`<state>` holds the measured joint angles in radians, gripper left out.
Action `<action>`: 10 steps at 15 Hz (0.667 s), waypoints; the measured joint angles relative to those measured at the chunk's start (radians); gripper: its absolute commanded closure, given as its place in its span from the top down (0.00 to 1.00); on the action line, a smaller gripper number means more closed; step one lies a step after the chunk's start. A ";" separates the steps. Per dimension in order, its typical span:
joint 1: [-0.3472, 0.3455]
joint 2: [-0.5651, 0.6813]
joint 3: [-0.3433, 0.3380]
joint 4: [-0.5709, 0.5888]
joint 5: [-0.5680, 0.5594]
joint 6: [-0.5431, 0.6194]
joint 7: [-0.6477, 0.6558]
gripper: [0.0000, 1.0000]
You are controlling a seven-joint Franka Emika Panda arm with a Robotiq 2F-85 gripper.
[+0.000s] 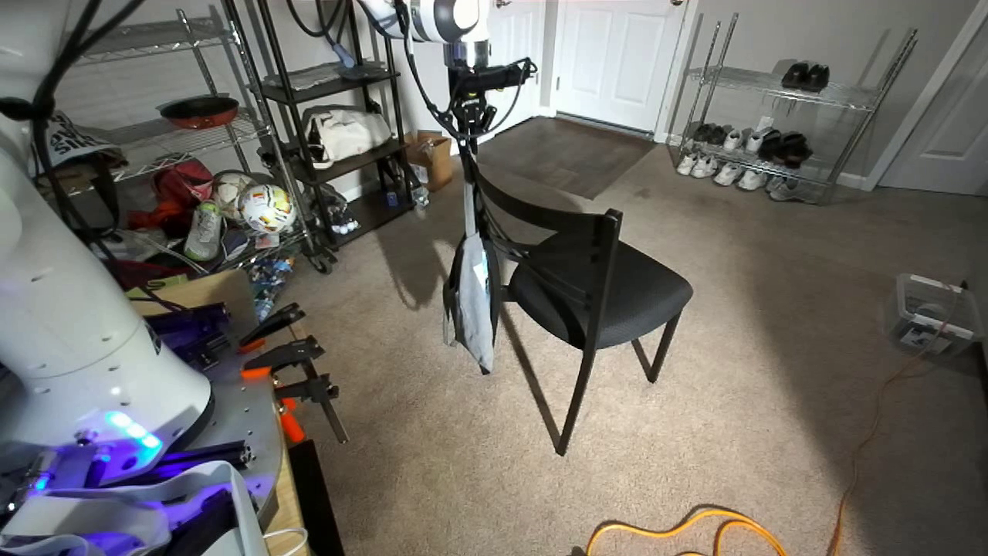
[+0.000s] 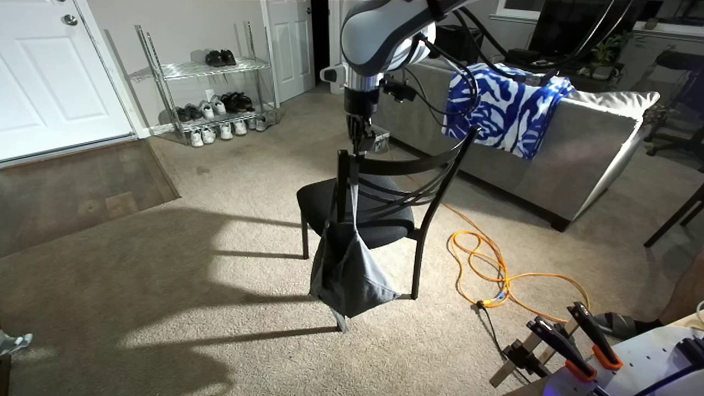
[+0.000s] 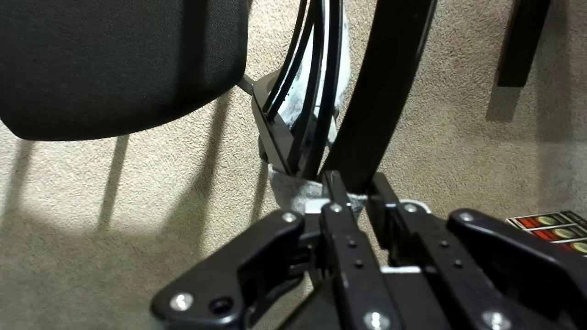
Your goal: Move the grey bag to the right side of the chair
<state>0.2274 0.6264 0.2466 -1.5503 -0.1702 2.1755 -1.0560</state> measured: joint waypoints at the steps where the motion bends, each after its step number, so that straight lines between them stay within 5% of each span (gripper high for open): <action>1: -0.001 -0.001 0.001 -0.002 0.001 0.002 0.000 0.04; 10: -0.014 -0.160 0.042 -0.067 0.042 0.085 0.000 0.04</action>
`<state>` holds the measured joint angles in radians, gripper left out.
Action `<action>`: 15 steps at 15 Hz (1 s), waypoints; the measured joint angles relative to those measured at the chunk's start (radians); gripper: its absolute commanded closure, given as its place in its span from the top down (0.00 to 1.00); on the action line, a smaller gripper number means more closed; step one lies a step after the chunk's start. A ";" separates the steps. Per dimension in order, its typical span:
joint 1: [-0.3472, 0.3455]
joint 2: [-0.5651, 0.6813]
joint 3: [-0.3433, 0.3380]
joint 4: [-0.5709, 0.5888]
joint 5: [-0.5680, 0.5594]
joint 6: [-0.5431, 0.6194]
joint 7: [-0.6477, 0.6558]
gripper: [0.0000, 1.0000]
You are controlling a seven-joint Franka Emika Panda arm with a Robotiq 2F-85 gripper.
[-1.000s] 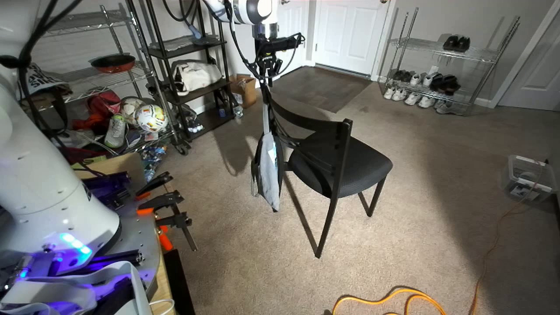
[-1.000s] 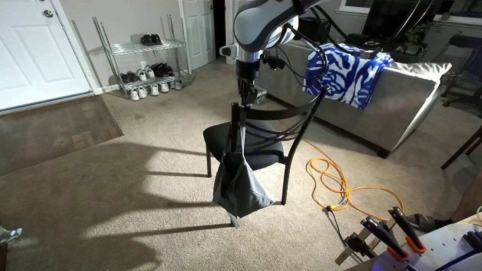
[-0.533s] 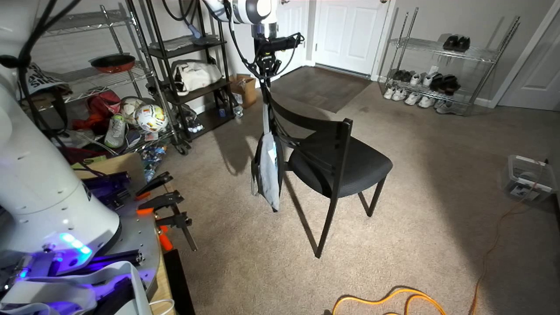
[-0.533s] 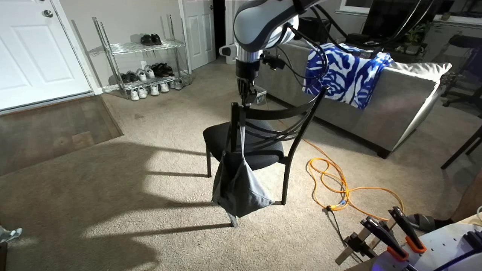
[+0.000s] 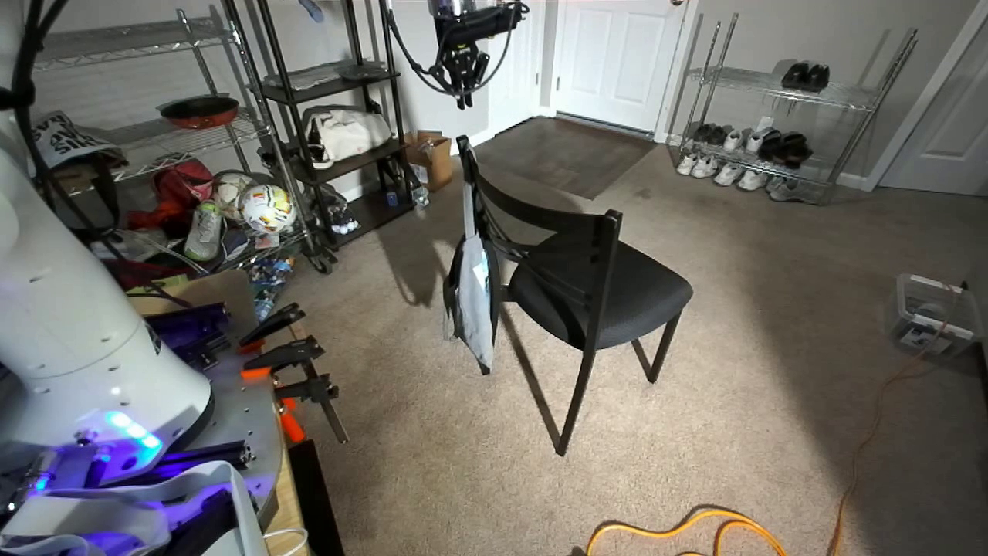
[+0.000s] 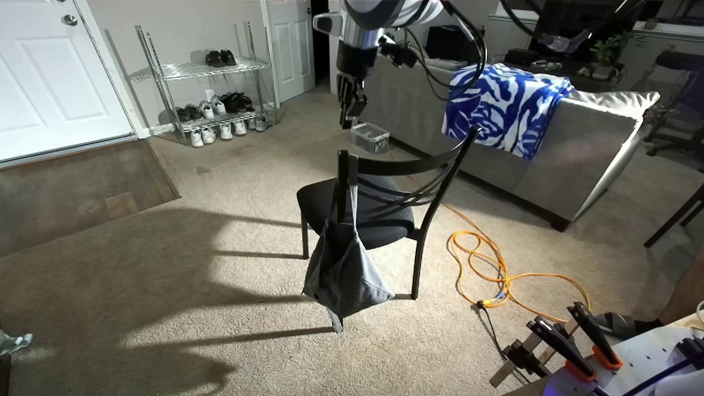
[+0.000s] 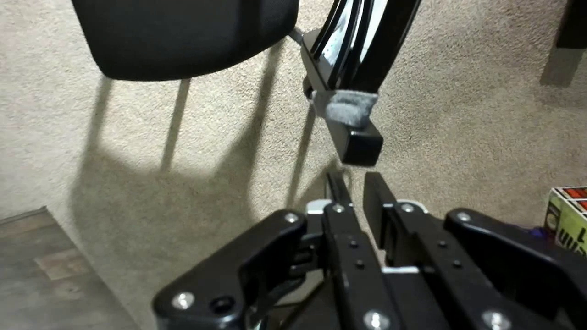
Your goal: Move the grey bag to the right side of the chair
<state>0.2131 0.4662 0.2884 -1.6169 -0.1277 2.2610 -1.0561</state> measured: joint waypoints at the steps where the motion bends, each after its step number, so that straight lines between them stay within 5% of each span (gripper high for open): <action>1: -0.001 -0.027 0.006 -0.004 0.014 0.000 0.000 0.04; 4: -0.001 -0.075 0.016 -0.016 0.048 -0.003 0.000 0.04; 5: -0.001 -0.078 0.016 -0.017 0.056 -0.008 0.000 0.18; 6: -0.002 -0.078 0.015 -0.019 0.060 -0.014 0.000 0.43; 8: -0.003 -0.071 0.006 -0.025 0.062 -0.032 0.000 0.48; 15: -0.015 0.010 -0.032 -0.024 0.062 -0.094 0.000 0.92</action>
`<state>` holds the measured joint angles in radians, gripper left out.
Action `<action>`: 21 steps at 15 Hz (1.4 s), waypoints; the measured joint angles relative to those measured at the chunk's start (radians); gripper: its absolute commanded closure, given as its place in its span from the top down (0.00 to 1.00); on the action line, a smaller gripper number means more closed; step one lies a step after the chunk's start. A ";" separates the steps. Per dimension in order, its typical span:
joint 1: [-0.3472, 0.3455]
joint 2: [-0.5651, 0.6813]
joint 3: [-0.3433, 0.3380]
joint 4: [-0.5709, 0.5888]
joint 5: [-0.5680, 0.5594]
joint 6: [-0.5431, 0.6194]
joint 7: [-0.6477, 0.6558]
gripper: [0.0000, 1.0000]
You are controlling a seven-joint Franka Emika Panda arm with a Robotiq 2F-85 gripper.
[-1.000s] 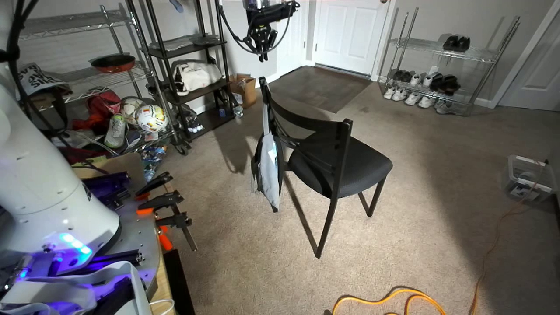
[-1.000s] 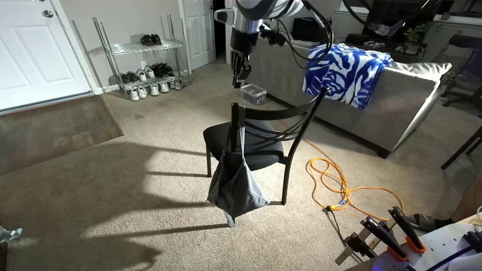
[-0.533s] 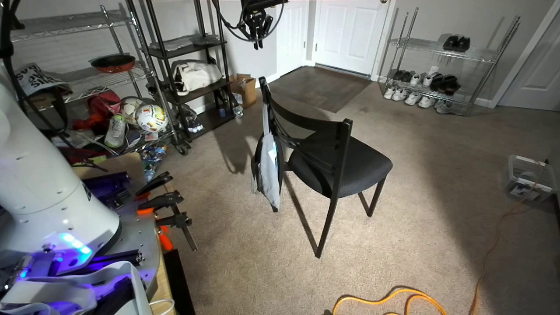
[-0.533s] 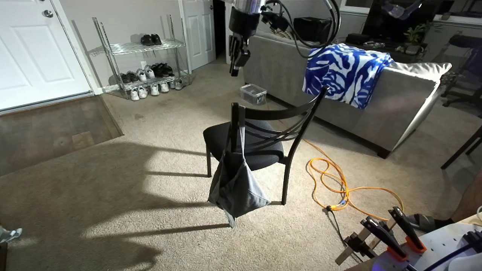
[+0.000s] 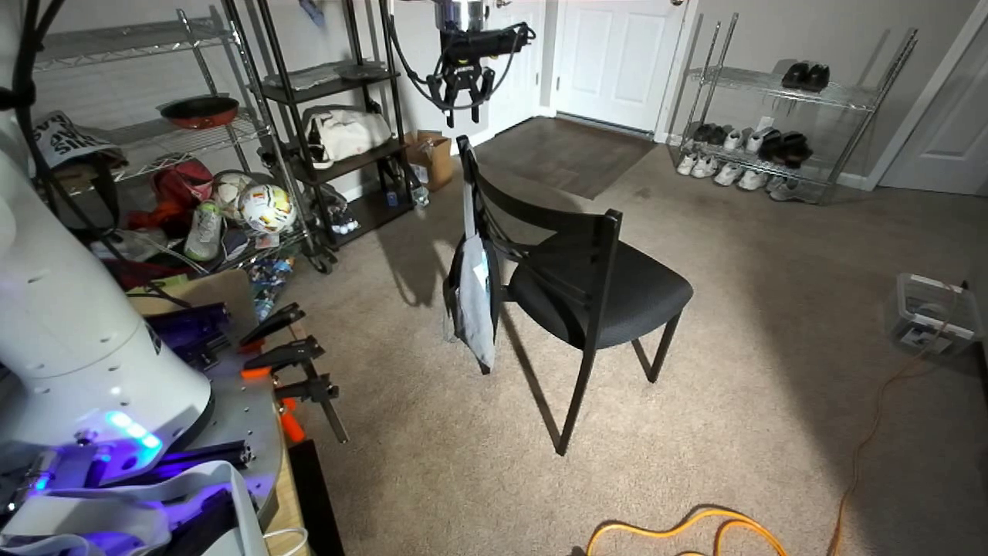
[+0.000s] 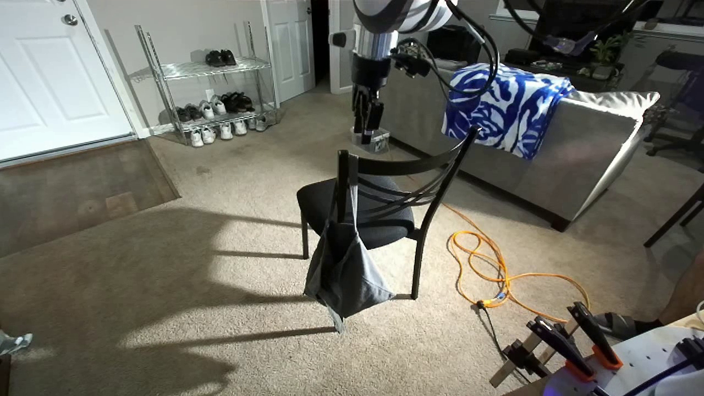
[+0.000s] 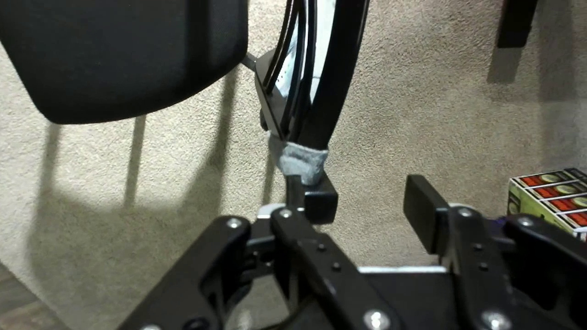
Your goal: Move the grey bag to the right side of the chair
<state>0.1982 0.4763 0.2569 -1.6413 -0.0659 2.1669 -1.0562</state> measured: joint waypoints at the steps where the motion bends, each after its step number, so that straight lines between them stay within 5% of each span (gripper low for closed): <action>1: -0.001 0.014 -0.003 0.001 0.000 -0.006 0.000 0.98; 19: 0.007 0.152 -0.011 0.107 -0.008 -0.026 0.000 1.00; 20: 0.009 0.158 -0.011 0.114 -0.009 -0.026 0.000 0.75; 21: 0.012 0.164 -0.012 0.120 -0.011 -0.026 0.000 0.74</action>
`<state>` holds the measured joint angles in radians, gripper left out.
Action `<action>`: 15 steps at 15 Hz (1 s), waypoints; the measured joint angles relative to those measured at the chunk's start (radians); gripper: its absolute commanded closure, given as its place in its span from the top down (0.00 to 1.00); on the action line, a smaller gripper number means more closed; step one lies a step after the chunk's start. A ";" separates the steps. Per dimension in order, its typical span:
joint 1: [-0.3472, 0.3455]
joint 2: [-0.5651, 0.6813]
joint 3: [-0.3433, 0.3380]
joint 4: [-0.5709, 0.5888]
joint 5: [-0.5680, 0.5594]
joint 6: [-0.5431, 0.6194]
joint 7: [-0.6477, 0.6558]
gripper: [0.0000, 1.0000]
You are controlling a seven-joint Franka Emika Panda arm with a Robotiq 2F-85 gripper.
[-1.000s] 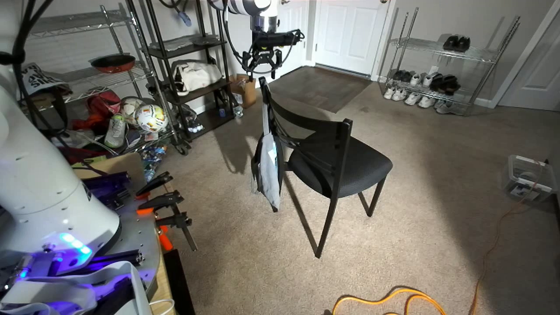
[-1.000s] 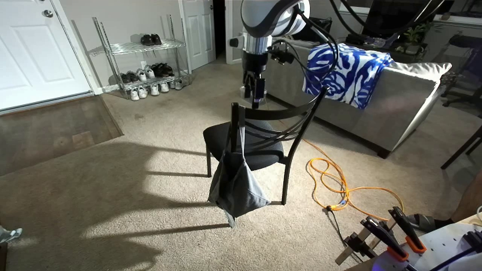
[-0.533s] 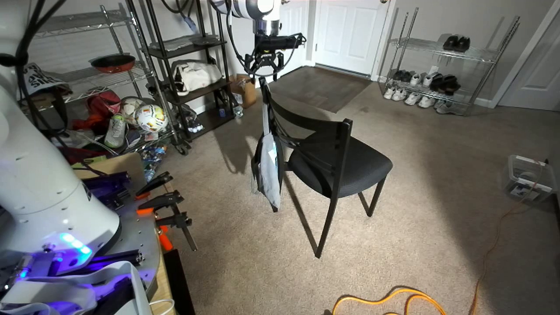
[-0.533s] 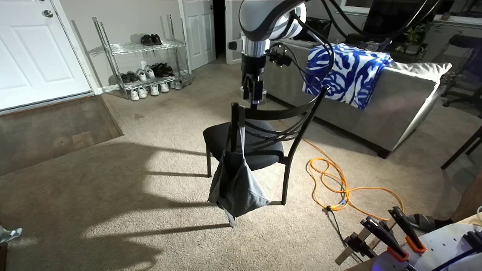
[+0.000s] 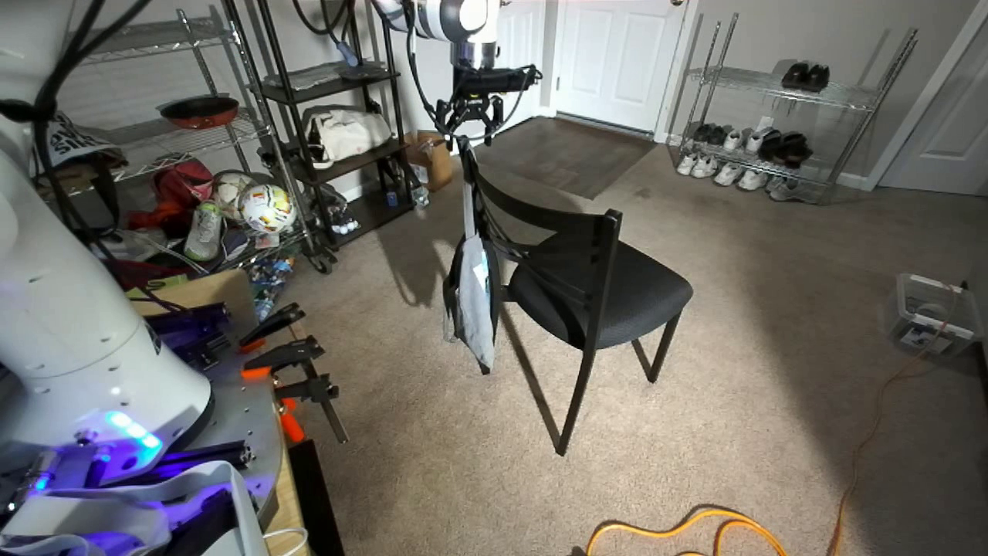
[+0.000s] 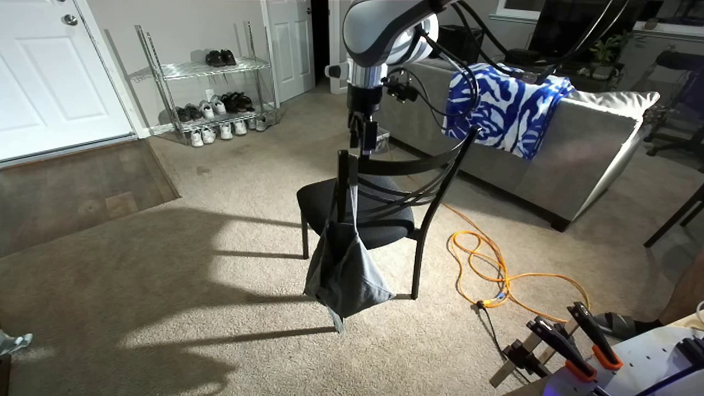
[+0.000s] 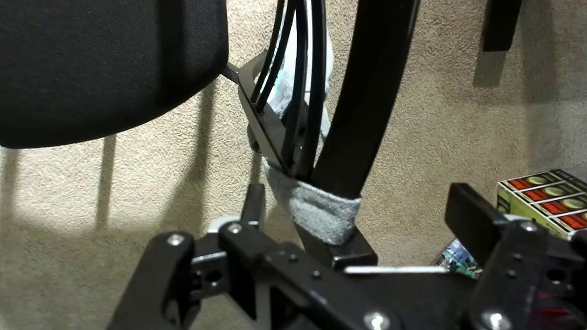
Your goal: Move the grey bag to the right side of the chair
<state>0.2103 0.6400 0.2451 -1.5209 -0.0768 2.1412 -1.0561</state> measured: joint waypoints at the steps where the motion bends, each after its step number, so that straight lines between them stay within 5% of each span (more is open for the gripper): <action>1: 0.003 0.005 0.000 0.005 -0.004 0.000 0.000 0.67; 11: 0.014 0.013 0.000 0.019 -0.016 0.031 0.000 0.02; 15: 0.014 -0.011 0.002 -0.016 -0.016 0.062 0.008 0.04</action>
<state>0.2240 0.6288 0.2474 -1.5368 -0.0928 2.2034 -1.0478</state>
